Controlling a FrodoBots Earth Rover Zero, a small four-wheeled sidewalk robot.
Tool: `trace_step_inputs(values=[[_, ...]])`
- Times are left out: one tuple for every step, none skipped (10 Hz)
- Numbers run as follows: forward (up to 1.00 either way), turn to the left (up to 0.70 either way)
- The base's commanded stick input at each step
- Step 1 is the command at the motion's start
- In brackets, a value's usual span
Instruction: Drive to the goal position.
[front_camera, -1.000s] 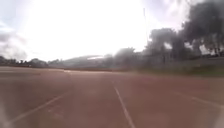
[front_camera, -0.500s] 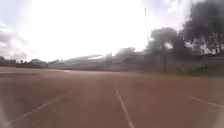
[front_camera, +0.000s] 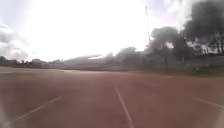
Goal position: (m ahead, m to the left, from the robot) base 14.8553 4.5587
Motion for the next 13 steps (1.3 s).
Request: trace_step_inputs(values=[[0.7,0.0],[0.7,0.0],[0.7,0.0],[0.7,0.0],[0.7,0.0],[0.7,0.0],[0.7,0.0],[0.7,0.0],[0.7,0.0],[0.7,0.0],[0.7,0.0],[0.7,0.0],[0.7,0.0]])
